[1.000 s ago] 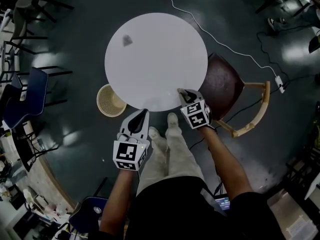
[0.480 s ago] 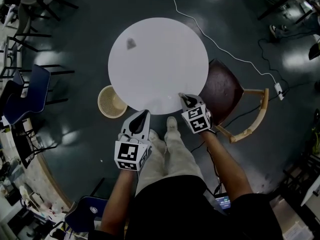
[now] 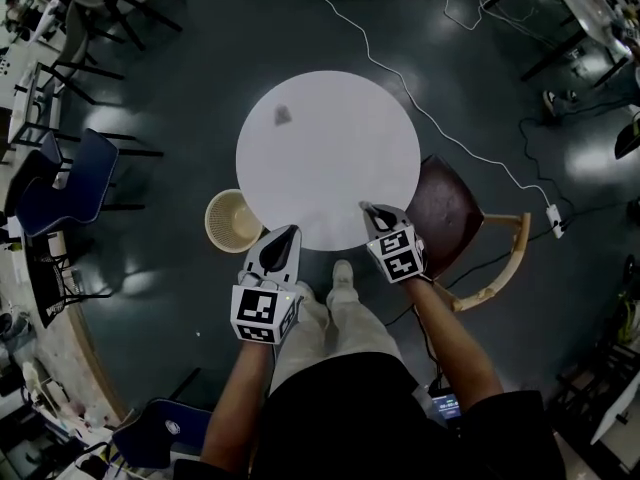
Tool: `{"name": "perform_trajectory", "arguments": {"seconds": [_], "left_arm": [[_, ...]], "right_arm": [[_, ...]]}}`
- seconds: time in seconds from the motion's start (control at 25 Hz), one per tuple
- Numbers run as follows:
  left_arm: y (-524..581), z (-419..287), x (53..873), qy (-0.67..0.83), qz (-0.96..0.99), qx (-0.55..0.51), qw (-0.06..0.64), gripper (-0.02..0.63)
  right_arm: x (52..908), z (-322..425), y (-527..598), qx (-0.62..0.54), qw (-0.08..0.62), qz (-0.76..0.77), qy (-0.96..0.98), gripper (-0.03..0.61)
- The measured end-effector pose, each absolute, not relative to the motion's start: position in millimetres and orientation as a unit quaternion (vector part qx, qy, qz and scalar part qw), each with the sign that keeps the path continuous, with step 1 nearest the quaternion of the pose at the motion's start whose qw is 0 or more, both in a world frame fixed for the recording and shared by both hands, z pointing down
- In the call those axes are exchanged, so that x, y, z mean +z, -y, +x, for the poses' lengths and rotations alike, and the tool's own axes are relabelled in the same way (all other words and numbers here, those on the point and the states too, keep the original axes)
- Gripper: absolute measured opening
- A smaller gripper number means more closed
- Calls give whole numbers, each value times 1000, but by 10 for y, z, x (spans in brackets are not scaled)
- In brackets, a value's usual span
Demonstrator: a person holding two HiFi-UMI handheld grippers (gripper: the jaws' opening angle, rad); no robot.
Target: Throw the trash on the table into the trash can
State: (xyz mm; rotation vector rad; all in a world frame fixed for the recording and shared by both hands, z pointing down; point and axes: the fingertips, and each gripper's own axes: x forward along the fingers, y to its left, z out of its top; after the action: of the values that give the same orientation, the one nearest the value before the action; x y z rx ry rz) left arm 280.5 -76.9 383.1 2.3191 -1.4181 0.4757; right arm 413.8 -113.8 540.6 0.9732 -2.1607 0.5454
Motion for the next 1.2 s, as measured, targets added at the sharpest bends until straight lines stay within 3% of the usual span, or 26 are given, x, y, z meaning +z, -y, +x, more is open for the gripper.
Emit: {"name": "perform_trajectory", "arguments": {"seconds": [1.2], "left_arm": [[331, 1968, 2474, 602, 784, 114, 94, 8]], "right_arm": [[3376, 3134, 1288, 45, 228, 329, 915, 40]]}}
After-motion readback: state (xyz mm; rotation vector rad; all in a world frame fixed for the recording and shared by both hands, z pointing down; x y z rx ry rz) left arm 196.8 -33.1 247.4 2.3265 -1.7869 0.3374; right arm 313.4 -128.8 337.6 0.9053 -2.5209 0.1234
